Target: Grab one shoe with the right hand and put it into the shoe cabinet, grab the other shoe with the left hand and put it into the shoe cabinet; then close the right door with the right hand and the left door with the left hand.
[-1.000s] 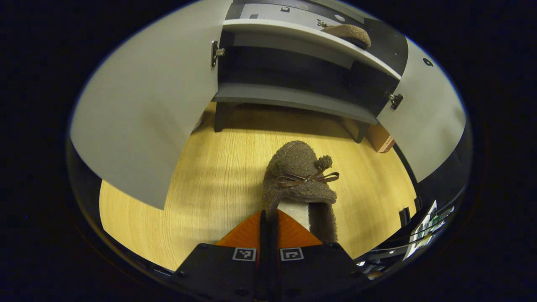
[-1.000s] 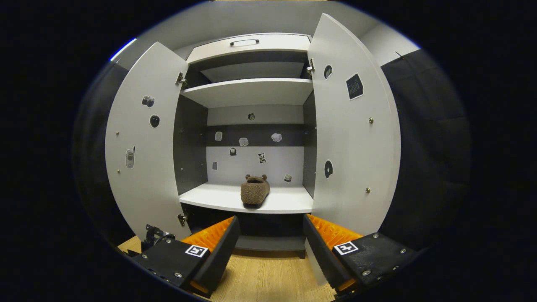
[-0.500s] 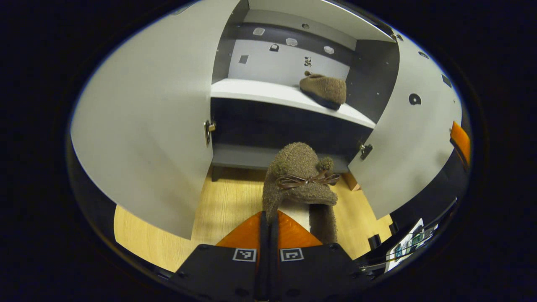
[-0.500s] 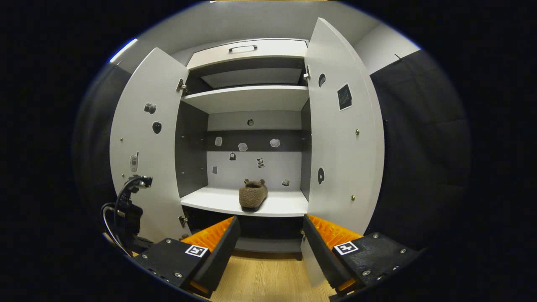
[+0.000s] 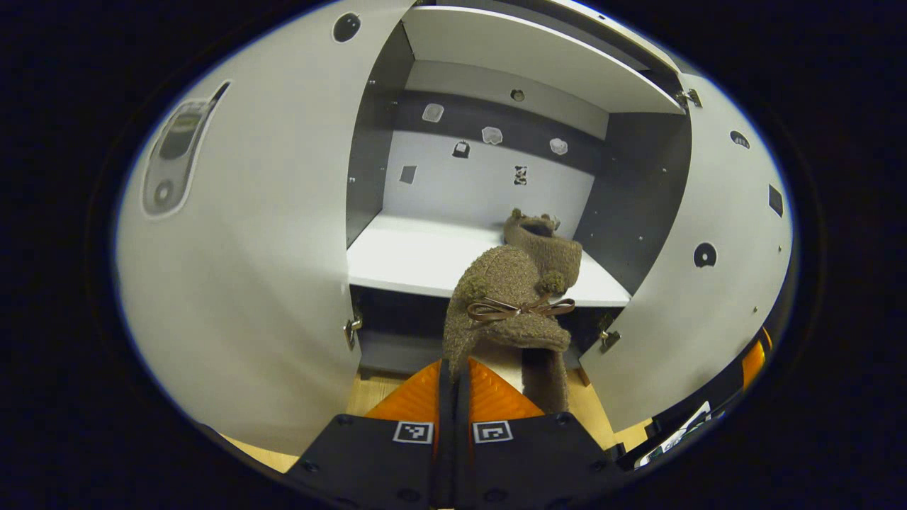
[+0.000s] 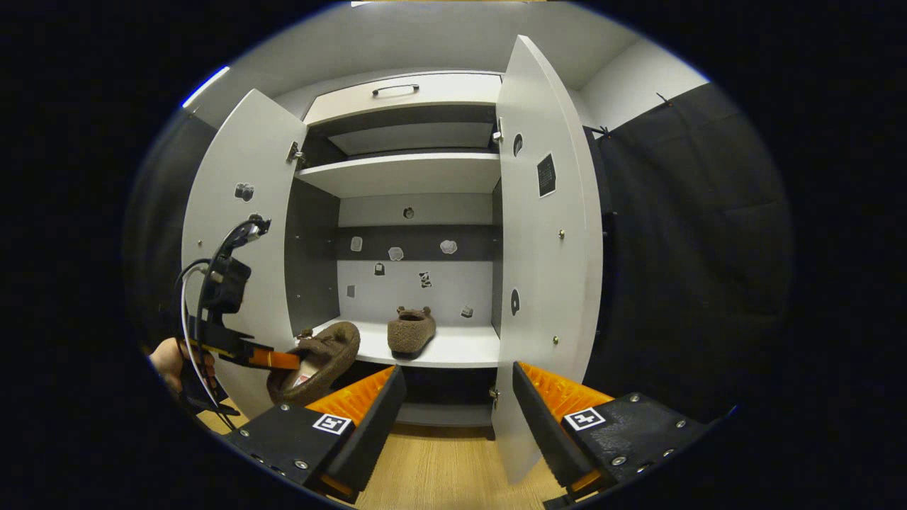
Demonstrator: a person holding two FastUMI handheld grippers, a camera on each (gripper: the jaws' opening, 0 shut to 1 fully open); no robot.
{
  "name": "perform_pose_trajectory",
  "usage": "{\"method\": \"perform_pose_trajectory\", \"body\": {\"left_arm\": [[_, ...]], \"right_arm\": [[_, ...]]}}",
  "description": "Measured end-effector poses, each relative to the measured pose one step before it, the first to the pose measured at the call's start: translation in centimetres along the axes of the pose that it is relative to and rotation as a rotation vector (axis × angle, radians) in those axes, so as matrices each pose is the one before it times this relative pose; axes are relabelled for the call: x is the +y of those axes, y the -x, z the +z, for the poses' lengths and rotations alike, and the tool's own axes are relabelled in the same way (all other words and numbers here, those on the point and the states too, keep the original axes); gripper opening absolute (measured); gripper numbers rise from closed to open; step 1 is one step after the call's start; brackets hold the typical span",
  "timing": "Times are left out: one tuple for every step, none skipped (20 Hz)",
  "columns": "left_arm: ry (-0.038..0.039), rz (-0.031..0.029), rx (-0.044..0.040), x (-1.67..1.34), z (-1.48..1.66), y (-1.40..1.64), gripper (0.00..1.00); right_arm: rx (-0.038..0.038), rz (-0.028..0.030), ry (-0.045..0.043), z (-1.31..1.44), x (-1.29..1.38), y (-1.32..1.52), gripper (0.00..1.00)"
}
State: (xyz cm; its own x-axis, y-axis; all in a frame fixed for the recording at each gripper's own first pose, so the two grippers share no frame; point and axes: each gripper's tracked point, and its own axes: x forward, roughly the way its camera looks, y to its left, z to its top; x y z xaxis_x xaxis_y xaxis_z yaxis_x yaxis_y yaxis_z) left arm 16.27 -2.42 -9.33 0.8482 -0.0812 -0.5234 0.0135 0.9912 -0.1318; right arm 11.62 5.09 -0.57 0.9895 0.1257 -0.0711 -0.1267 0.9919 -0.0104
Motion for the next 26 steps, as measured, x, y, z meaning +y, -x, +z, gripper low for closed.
{"method": "perform_pose_trajectory", "body": {"left_arm": [[-0.00474,0.00480,-0.01469,-0.088,1.453,-0.584,0.06],[-0.00599,0.00726,-0.01487,0.003,1.280,-0.472,0.06],[-0.00441,0.00890,-0.01450,0.150,1.425,-0.606,0.06],[-0.00324,0.00803,-0.01799,0.119,1.392,-0.634,0.06],[-0.00434,0.00302,-0.00862,-0.027,1.242,-0.661,0.06],[-0.00266,-0.00346,-0.01106,-0.248,1.082,-0.936,0.06],[0.00203,-0.00326,-0.00695,-0.004,0.969,-0.712,0.06],[0.00768,-0.00379,-0.00694,-0.151,0.897,-1.007,0.06],[0.00963,0.00170,-0.00223,-0.058,0.742,-1.136,0.06],[0.00134,0.00636,0.00045,0.150,0.533,-0.934,0.06],[-0.00475,0.00901,0.00009,0.275,0.538,-1.147,0.06],[-0.00935,0.01037,0.00611,0.267,0.186,-1.177,0.06],[-0.00436,0.00433,0.00922,0.183,0.043,-1.020,0.06],[0.00174,0.00148,0.01035,0.107,-0.112,-1.028,0.06],[0.00739,-0.00320,0.00945,0.027,-0.245,-0.926,0.06],[0.00437,0.00049,0.01186,0.115,-0.304,-0.918,0.06],[-0.00802,0.00598,0.01027,0.292,-0.239,-0.855,0.06],[-0.01013,0.00986,0.00797,0.185,-0.261,-0.647,0.06],[-0.00983,0.00613,0.00985,0.163,-0.187,-0.615,0.07],[-0.00515,0.00398,0.00907,0.042,-0.210,-0.419,0.06],[-0.00025,0.00486,0.00895,0.107,-0.193,-0.409,0.06],[-0.00049,0.00781,0.00748,0.142,-0.210,-0.217,0.07],[-0.00259,0.00462,0.00368,0.154,-0.077,-0.180,0.08],[-0.00538,0.00298,-0.00198,0.076,0.070,0.108,0.09],[-0.00124,0.00555,-0.00815,0.087,0.272,0.283,0.13],[-0.00383,-0.00282,-0.02479,-0.103,0.602,0.276,0.17]], "right_arm": [[-0.00344,-0.00132,-0.00109,0.149,-0.106,0.160,0.93],[-0.00520,-0.00140,-0.00131,0.187,-0.064,0.132,0.93],[-0.00363,-0.00159,-0.00042,0.238,-0.079,0.030,0.93],[-0.00287,-0.00171,0.00047,0.151,-0.123,0.077,0.93],[-0.00207,-0.00093,0.00077,0.072,-0.097,-0.002,0.93],[-0.00101,-0.00121,0.00120,0.106,-0.074,-0.079,0.93],[0.00264,-0.00136,-0.00018,-0.036,-0.097,0.024,0.93],[0.00377,0.00130,-0.00473,0.091,-0.056,-0.022,0.93],[-0.00424,0.00244,-0.00647,0.412,0.059,0.051,0.93],[-0.00611,-0.00022,-0.00431,0.361,-0.055,0.029,0.93],[-0.00778,-0.00187,-0.00267,0.307,-0.144,-0.003,0.93],[-0.00967,-0.00129,-0.00062,0.362,-0.096,0.033,0.93],[-0.00821,-0.00502,0.00127,0.346,-0.184,-0.091,0.89],[-0.00625,-0.00547,0.00214,0.198,-0.195,-0.079,0.93],[-0.00622,-0.00397,0.00085,0.176,-0.059,-0.083,0.93],[-0.00284,-0.00314,-0.00187,0.076,-0.070,-0.120,0.97],[-0.00108,-0.00288,-0.00296,0.027,-0.006,-0.090,0.93],[-0.00003,-0.00385,-0.00313,-0.021,-0.057,-0.101,0.93],[0.00098,-0.00202,-0.00218,-0.028,0.018,-0.051,0.93],[0.00117,-0.00111,-0.00195,-0.058,0.012,-0.076,0.93],[0.00057,-0.00085,-0.00070,-0.038,0.042,-0.052,0.93],[0.00311,-0.00127,-0.00024,-0.133,-0.006,-0.056,0.93],[0.00272,0.00083,-0.00016,-0.118,0.004,0.002,0.93],[0.00405,0.00013,-0.00150,-0.115,0.037,-0.009,0.93],[0.00353,0.00114,-0.00323,-0.145,0.033,-0.010,0.93],[0.00175,0.00119,-0.00355,-0.122,0.068,0.071,0.93]]}}
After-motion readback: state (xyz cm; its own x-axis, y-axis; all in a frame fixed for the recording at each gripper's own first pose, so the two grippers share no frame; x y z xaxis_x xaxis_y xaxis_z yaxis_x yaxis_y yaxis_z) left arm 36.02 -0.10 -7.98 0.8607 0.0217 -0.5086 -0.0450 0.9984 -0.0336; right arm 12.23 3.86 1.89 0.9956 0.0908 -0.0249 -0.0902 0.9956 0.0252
